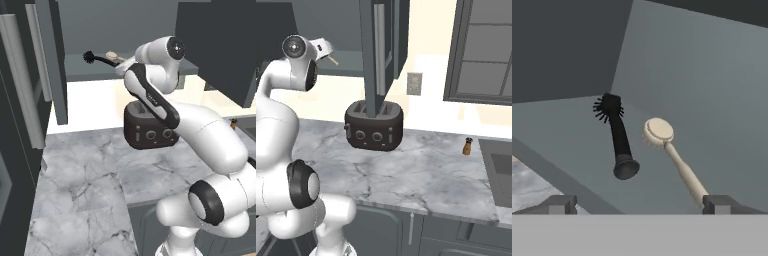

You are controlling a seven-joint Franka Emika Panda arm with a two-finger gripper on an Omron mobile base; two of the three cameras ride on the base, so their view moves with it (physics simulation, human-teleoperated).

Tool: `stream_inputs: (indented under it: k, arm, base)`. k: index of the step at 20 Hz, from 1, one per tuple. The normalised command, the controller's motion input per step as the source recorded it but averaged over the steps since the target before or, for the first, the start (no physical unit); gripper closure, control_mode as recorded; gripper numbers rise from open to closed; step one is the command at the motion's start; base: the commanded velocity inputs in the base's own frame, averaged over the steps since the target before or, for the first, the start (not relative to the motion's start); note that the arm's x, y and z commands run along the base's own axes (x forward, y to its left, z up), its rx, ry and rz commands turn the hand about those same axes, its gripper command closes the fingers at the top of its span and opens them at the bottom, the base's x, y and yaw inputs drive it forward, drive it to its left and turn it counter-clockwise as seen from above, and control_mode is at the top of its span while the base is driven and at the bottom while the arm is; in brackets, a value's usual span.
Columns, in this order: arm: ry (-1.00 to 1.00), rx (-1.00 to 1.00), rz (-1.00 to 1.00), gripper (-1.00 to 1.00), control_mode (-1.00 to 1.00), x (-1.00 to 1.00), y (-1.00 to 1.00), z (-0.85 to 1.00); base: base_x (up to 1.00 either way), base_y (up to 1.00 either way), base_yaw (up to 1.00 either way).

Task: Pick the dish brush and dish brush from the cabinet and place them on the counter.

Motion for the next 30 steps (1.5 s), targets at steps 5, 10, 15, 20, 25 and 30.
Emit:
stream_inputs:
  k: [5,10,15,20,25,30]
  arm:
    - [0.07,-0.01,-0.05,-1.0,-1.0,0.29,0.25,0.21]
    - [0.05,-0.01,-0.02,-1.0,-1.0,0.15,0.13,0.06]
    - [0.0,0.0,0.0,-1.0,-1.0,0.02,0.0,-0.03]
    - [0.0,0.0,0.0,-1.0,-1.0,0.15,0.06,-0.08]
    - [0.0,0.0,-0.01,-1.0,-1.0,0.22,0.11,-0.15]
    - [0.0,0.0,-0.04,-1.0,-1.0,0.33,0.16,-0.08]
  base:
    - [0.0,0.0,0.0]
    - [0.0,0.0,0.0]
    - [0.0,0.0,0.0]
    - [0.0,0.0,0.0]
    - [0.0,0.0,0.0]
    - [0.0,0.0,0.0]
